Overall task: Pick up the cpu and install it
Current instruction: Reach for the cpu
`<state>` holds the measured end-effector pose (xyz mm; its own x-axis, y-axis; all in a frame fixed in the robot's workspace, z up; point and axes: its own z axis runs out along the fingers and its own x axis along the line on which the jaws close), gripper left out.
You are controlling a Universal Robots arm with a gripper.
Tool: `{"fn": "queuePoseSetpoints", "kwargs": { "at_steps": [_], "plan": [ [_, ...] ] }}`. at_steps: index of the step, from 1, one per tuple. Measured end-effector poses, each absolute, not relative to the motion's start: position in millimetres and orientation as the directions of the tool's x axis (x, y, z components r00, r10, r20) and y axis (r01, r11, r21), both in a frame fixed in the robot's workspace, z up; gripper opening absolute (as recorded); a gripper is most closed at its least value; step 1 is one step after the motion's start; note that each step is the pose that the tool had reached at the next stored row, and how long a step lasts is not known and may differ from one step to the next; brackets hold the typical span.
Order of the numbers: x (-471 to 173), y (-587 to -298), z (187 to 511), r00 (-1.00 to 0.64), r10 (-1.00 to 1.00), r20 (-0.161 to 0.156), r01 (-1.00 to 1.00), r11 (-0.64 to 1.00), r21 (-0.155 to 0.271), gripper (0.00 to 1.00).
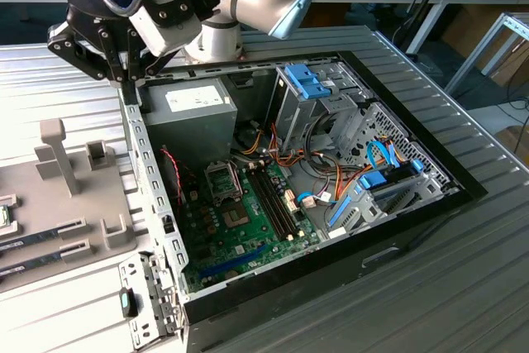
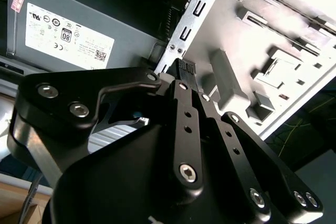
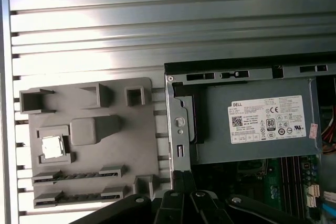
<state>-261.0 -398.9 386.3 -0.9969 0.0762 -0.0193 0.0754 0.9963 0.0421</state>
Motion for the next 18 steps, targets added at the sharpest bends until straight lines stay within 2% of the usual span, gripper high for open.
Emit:
{"fn": "queuePoseSetpoints", "kwargs": {
  "at_steps": [18],
  "plan": [
    [-270.9, -398.9, 384.3, -0.997, 0.076, -0.019, 0.075, 0.996, 0.042, 0.11]
  ]
}}
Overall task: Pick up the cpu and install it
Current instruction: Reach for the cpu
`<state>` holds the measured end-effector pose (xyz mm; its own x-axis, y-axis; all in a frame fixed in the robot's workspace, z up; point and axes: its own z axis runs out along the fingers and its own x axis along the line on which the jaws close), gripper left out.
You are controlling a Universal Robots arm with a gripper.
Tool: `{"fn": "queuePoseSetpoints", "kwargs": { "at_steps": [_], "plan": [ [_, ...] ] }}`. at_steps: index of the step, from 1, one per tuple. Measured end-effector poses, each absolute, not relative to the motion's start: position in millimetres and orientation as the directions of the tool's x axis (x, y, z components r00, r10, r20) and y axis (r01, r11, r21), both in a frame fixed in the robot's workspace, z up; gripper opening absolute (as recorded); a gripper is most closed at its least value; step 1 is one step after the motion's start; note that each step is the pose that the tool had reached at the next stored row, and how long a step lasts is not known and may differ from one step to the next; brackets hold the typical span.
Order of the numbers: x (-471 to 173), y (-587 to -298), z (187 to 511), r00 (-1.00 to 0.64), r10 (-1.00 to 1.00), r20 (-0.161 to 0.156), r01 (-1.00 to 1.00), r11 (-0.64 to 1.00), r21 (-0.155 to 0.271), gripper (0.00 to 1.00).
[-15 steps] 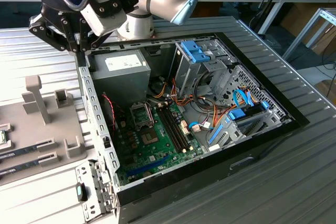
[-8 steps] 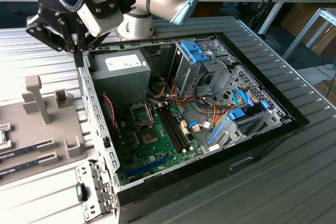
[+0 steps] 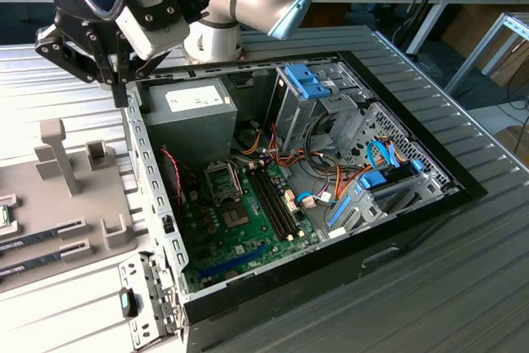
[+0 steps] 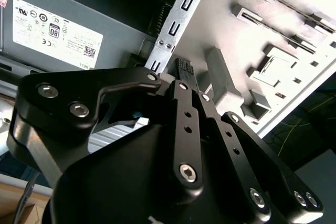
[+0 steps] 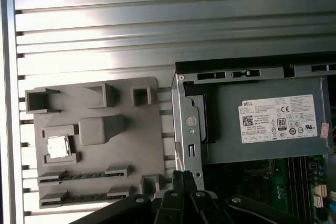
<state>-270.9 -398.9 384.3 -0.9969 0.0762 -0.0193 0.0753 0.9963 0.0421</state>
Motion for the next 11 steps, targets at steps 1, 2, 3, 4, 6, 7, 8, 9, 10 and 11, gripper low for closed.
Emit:
{"fn": "queuePoseSetpoints", "kwargs": {
  "at_steps": [1, 2, 3, 4, 6, 7, 8, 9, 10, 11],
  "plan": [
    [-271, -399, 384, -0.997, 0.076, -0.019, 0.075, 0.996, 0.042, 0.11],
    [-272, -399, 383, -0.997, 0.076, -0.019, 0.075, 0.996, 0.042, 0.11],
    [-273, -399, 381, -0.997, 0.076, -0.019, 0.075, 0.996, 0.042, 0.11],
    [-274, -399, 380, -0.997, 0.076, -0.019, 0.075, 0.996, 0.042, 0.11],
    [-277, -399, 379, -0.997, 0.076, -0.019, 0.075, 0.996, 0.042, 0.11],
    [-279, -399, 378, -0.997, 0.076, -0.019, 0.075, 0.996, 0.042, 0.11],
    [-281, -399, 378, -0.997, 0.076, -0.019, 0.075, 0.996, 0.042, 0.11],
    [-282, -399, 378, -0.997, 0.076, -0.019, 0.075, 0.996, 0.042, 0.11],
    [-284, -399, 377, -0.997, 0.076, -0.019, 0.075, 0.996, 0.042, 0.11],
    [-286, -399, 377, -0.997, 0.076, -0.019, 0.075, 0.996, 0.042, 0.11]
  ]
}}
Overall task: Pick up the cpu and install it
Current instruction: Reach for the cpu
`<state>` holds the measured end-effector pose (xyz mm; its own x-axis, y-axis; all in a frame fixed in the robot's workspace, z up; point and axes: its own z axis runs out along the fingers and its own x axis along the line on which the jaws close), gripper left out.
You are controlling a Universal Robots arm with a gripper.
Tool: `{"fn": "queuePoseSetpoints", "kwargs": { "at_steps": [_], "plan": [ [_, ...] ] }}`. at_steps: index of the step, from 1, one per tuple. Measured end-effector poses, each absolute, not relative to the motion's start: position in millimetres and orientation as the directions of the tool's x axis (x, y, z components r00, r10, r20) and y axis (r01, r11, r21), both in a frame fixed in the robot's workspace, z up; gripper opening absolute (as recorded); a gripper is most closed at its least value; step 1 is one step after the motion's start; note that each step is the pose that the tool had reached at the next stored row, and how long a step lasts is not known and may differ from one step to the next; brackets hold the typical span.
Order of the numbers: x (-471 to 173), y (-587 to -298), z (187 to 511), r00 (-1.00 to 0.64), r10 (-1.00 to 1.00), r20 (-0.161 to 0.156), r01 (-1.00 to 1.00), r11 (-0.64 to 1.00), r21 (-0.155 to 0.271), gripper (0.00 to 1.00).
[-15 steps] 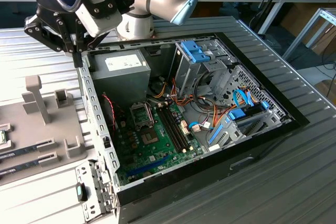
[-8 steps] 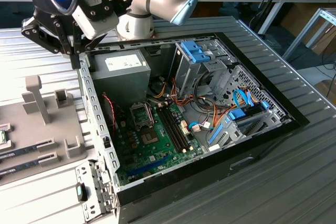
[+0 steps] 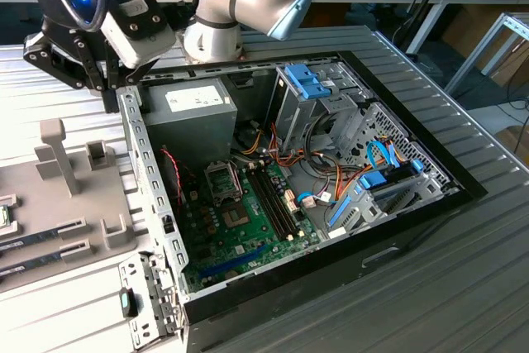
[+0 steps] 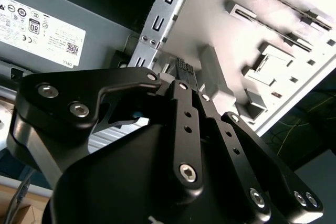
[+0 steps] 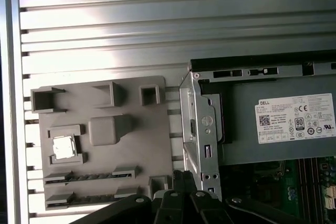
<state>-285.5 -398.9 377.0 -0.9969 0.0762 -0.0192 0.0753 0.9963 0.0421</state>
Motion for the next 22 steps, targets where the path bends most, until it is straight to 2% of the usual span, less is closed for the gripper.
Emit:
{"fn": "queuePoseSetpoints", "kwargs": {
  "at_steps": [22],
  "plan": [
    [-306, -399, 372, -0.997, 0.076, -0.019, 0.075, 0.996, 0.042, 0.11]
  ]
}}
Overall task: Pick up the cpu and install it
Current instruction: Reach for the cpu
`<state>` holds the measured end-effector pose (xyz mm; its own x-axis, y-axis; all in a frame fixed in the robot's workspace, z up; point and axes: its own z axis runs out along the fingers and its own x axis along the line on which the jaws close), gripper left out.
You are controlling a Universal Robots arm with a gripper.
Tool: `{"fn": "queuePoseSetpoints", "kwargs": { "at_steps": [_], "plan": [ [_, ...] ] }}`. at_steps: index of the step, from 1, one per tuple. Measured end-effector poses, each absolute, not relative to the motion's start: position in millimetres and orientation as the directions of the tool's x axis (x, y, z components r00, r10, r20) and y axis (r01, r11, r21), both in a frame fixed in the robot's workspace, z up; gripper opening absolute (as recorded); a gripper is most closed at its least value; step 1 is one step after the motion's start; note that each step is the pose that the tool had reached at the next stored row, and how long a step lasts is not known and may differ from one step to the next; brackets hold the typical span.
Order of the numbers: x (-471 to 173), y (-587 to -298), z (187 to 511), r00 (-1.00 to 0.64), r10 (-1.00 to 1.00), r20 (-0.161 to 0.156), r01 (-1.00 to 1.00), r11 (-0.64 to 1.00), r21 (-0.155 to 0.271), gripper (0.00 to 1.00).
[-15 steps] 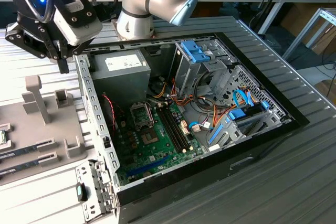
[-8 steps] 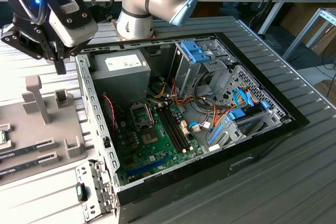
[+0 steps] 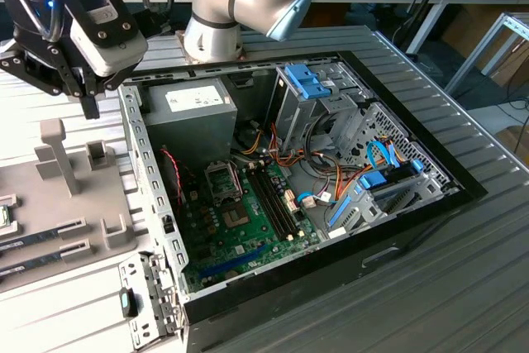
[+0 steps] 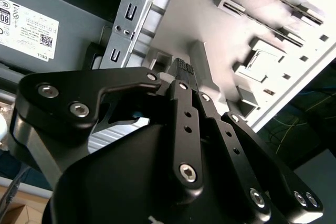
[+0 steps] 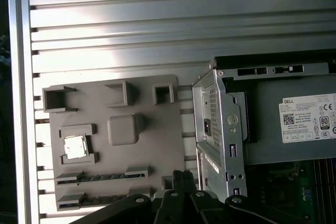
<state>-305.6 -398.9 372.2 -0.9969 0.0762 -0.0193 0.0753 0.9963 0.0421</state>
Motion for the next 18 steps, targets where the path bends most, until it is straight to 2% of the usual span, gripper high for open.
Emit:
{"fn": "queuePoseSetpoints", "kwargs": {
  "at_steps": [18],
  "plan": [
    [-322, -399, 367, -0.997, 0.076, -0.019, 0.075, 0.996, 0.042, 0.11]
  ]
}}
